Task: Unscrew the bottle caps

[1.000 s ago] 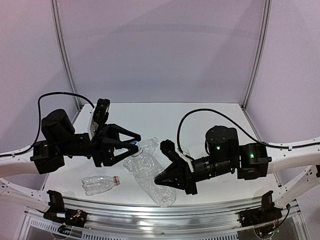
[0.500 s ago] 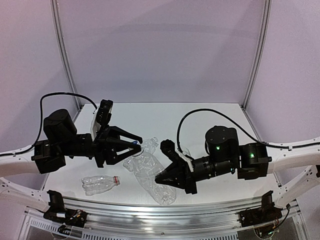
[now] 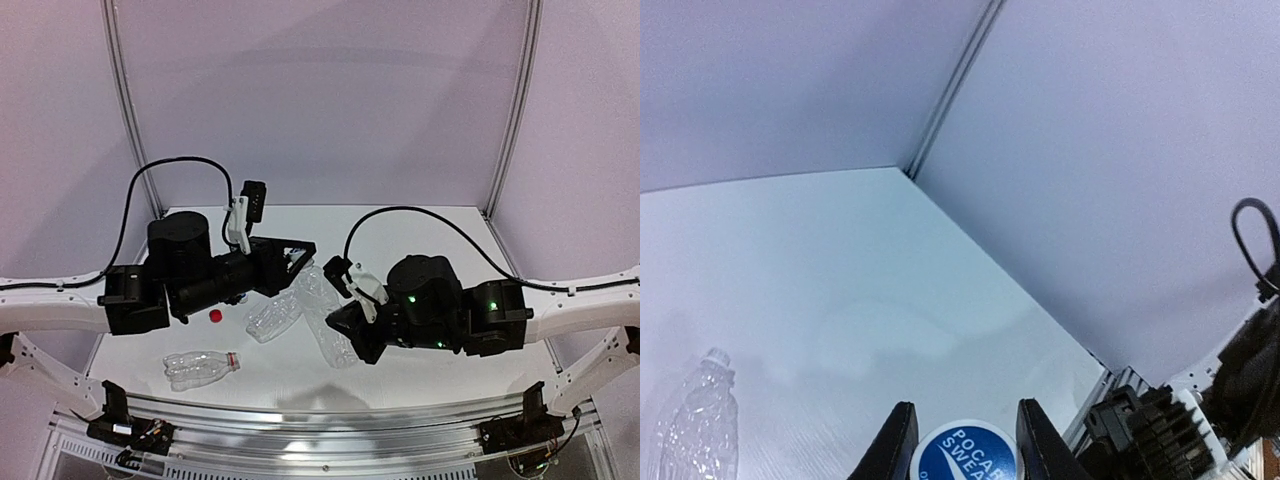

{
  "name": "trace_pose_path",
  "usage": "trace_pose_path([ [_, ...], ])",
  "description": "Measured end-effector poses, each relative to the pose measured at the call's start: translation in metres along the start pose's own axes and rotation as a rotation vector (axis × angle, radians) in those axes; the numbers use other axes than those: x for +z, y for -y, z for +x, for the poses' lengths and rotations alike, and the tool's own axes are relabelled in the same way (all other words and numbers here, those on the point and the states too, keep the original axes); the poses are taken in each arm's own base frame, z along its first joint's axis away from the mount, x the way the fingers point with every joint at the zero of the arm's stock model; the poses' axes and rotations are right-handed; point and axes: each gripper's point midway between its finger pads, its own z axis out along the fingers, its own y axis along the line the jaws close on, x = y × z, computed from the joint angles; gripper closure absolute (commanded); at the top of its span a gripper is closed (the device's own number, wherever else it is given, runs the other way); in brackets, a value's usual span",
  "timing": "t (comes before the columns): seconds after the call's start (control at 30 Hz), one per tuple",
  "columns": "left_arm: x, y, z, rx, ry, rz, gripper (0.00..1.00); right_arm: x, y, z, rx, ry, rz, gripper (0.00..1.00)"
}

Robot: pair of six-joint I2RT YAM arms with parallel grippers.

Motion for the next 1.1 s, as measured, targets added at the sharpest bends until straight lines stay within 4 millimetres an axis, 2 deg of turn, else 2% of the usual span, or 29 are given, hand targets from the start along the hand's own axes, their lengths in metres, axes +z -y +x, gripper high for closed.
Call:
trace_pose_path([
  [0.07, 0.007, -0.009, 0.011, -0.021, -0.018, -0.052, 0.74, 0.003, 0.006, 0.010, -0.004, -0.032, 0.037, 1.00],
  [0.17, 0.010, -0.014, 0.018, -0.044, -0.028, -0.086, 0.65, 0.005, 0.012, 0.017, -0.009, -0.058, 0.068, 1.00],
  [0.27, 0.009, -0.014, 0.018, -0.050, -0.025, -0.090, 0.48, 0.005, 0.013, 0.017, -0.010, -0.057, 0.073, 1.00],
  [0.4, 0.006, -0.002, 0.022, -0.038, -0.040, -0.052, 0.23, 0.005, 0.012, 0.015, -0.008, -0.051, 0.072, 1.00],
  [0.57, -0.014, 0.003, 0.013, -0.014, -0.018, -0.012, 0.08, 0.006, 0.010, 0.011, -0.004, -0.037, 0.058, 1.00],
  [0.73, -0.049, 0.002, -0.018, 0.011, 0.064, 0.014, 0.04, 0.005, 0.001, 0.007, 0.001, -0.026, 0.009, 1.00],
  [0.9, -0.077, 0.004, -0.040, 0.052, 0.111, 0.110, 0.05, -0.008, -0.023, -0.001, 0.002, 0.009, -0.143, 1.00],
  [1.0, -0.085, 0.015, -0.042, 0.077, 0.095, 0.215, 0.08, -0.021, -0.043, -0.008, -0.008, 0.033, -0.273, 1.00],
  [1.1, -0.091, 0.036, -0.036, 0.103, 0.065, 0.347, 0.15, -0.032, -0.061, -0.013, -0.018, 0.051, -0.383, 1.00],
])
